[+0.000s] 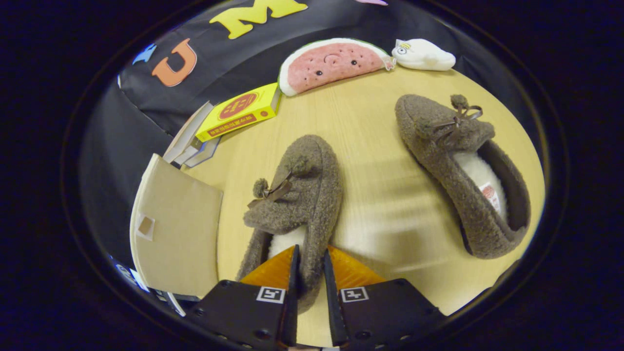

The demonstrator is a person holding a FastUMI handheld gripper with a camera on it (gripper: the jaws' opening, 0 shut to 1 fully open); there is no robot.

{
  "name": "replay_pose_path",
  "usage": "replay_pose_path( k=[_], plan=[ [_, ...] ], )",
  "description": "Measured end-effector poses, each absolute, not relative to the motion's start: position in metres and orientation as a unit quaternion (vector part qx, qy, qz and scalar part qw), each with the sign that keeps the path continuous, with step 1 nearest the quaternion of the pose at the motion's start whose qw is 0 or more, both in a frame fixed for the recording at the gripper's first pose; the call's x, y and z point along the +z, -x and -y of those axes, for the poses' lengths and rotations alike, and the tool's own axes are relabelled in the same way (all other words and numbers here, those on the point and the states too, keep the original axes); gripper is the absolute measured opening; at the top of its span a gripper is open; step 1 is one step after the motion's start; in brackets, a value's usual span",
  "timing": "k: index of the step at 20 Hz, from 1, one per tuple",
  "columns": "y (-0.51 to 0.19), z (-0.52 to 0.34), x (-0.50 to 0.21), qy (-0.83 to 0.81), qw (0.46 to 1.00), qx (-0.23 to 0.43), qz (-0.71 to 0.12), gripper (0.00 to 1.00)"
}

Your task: Open the storage box then place both shoes into the box .Put the left shoe in first, then the right shoe, with the right side of both shoes facing outward in a uniform manner.

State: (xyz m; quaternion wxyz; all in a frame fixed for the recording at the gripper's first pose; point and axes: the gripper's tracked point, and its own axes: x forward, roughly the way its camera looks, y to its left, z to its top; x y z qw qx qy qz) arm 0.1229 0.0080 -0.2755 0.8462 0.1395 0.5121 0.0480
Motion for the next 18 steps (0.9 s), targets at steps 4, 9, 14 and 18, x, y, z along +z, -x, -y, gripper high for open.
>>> replay_pose_path(
  k=[4,9,14,18],
  plan=[
    [-0.126,-0.006,-0.273,-0.178,0.823,0.017,-0.540,0.01],
    [-0.116,-0.015,-0.249,-0.219,0.807,0.032,-0.548,0.01],
    [-0.105,-0.027,-0.193,-0.204,0.828,0.046,-0.521,0.01],
    [-0.094,-0.068,-0.128,-0.181,0.851,0.083,-0.486,0.01]
  ],
)
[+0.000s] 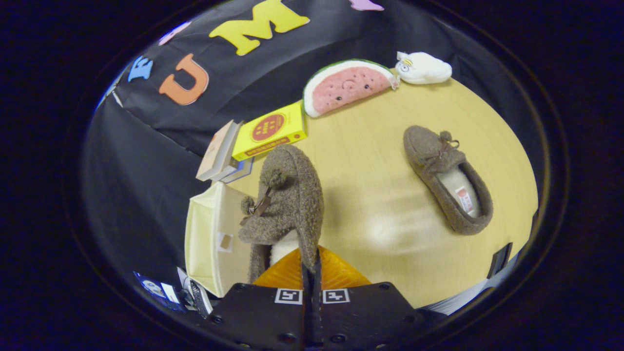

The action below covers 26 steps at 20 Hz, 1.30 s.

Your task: Open the storage box then place both shoes into the box .Put the left shoe in first, then the right shoe, with the right side of both shoes facing outward in a uniform manner.

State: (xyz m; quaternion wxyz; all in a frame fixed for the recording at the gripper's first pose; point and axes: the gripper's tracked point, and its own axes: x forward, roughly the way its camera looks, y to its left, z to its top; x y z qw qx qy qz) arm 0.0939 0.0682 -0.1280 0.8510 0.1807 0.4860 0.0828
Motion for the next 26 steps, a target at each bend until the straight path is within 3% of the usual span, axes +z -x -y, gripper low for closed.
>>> replay_pose_path(
  k=[6,13,26],
  plan=[
    [-0.089,-0.170,-0.068,-0.158,0.864,0.139,-0.458,0.00],
    [-0.087,-0.281,-0.121,-0.153,0.835,0.171,-0.499,0.01],
    [-0.100,-0.333,-0.247,-0.139,0.812,0.067,-0.563,0.00]
  ],
)
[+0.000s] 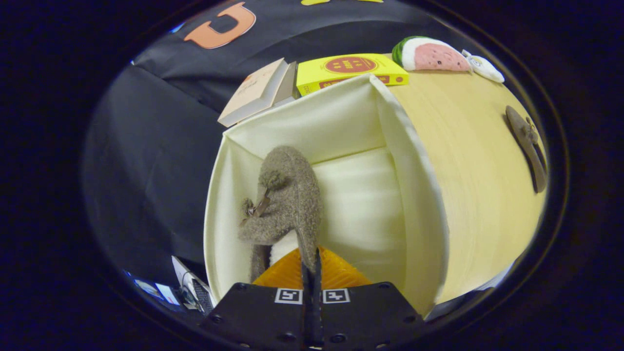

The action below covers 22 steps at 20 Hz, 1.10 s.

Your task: Open the storage box then place both shoes into the box .Put the left shoe in first, then the right shoe, with the right side of both shoes facing outward in a uniform manner.

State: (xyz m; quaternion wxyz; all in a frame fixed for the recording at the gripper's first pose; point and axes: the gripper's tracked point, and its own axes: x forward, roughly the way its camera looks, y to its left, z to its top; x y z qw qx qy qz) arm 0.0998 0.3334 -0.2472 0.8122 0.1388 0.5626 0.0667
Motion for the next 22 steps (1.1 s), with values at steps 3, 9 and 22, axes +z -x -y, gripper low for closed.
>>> replay_pose_path(
  k=[3,9,22],
  plan=[
    [-0.103,-0.335,-0.266,-0.107,0.809,0.040,-0.577,0.01],
    [-0.104,-0.350,-0.260,-0.098,0.814,0.076,-0.567,0.09],
    [-0.078,-0.321,-0.147,-0.043,0.857,0.169,-0.485,0.89]
  ],
)
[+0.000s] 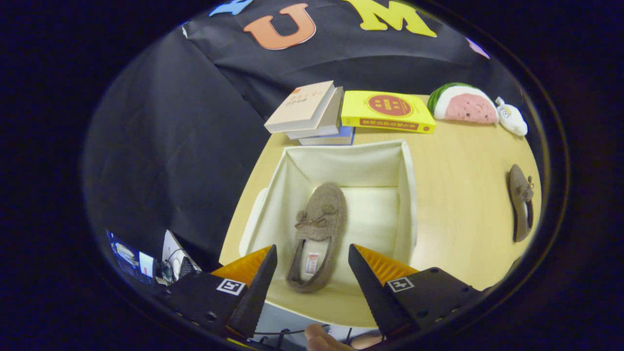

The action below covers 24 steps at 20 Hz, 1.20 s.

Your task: Open the storage box then place both shoes into the box .Put the left shoe in first, then the right shoe, with the right side of both shoes facing outward in a uniform manner.

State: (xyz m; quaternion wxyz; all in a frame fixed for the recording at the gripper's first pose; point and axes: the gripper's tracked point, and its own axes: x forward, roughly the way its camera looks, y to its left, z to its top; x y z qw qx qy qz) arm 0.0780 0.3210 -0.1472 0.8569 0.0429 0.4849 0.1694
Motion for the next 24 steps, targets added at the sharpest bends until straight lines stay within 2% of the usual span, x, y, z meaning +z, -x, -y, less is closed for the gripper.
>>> replay_pose_path(
  k=[1,9,16,24],
  plan=[
    [-0.077,-0.312,-0.137,-0.038,0.861,0.170,-0.479,0.96],
    [-0.075,-0.181,-0.094,-0.038,0.878,0.128,-0.459,0.96],
    [-0.096,-0.031,-0.123,-0.054,0.877,0.047,-0.476,0.96],
    [-0.119,0.131,-0.161,0.011,0.872,-0.026,-0.489,0.96]
  ],
)
